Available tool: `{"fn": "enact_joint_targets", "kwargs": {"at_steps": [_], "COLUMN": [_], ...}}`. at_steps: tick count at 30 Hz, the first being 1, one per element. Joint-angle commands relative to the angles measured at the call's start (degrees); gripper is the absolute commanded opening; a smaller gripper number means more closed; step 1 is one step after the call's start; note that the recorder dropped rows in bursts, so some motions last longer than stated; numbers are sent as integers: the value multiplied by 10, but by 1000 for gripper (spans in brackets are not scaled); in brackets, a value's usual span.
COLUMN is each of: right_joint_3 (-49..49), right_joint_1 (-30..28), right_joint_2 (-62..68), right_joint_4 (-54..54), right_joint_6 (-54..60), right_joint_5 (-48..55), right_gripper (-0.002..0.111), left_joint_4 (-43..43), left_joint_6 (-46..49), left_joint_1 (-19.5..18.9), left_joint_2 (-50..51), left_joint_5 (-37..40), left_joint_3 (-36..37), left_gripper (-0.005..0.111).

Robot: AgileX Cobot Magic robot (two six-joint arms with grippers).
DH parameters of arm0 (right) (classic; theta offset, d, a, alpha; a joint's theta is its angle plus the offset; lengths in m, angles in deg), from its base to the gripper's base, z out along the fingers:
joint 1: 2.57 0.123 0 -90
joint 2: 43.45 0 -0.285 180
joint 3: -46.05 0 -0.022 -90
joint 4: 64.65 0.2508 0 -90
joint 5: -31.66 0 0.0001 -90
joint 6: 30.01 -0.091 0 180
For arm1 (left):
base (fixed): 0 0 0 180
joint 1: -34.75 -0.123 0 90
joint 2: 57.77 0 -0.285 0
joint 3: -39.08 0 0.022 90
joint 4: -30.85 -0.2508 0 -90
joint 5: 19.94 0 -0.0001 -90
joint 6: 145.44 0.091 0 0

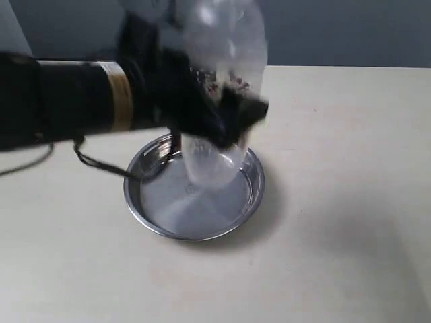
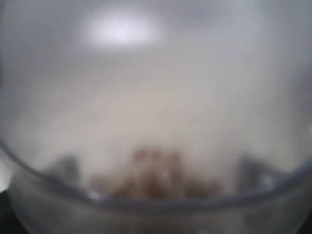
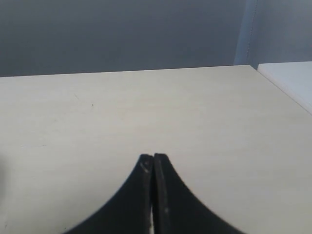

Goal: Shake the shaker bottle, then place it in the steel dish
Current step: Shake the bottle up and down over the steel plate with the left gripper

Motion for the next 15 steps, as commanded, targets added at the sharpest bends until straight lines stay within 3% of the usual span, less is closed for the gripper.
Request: {"fn": "enact_joint_targets", "kwargs": {"at_steps": [1,4,9,12,15], "right_joint_3": [-1,-1,-1,-1,-1], "right_joint_1": [-2,-2,-2,-2,-2], "right_joint_2": [-3,-3,-3,-3,-3], "right_joint_4": [0,0,0,0,0], "right_joint_6": [1,1,1,1,1], "right_joint_5": [-7,-7,-7,-7,-7], "right_gripper": [-1,-1,-1,-1,-1], "left_joint_4": [-20,-22,-22,-25,-28], "left_joint_6": [-12,-13,-19,-18,-15], "left_joint_1": [5,8,25,25,26], "left_joint_2": [-6,-38,69,11,-5], "left_joint_5": [-6,-7,25,-18,-2], "left_joint_3": [-32,-86,-20,-57,-77], "left_gripper": [0,0,0,0,0]}}
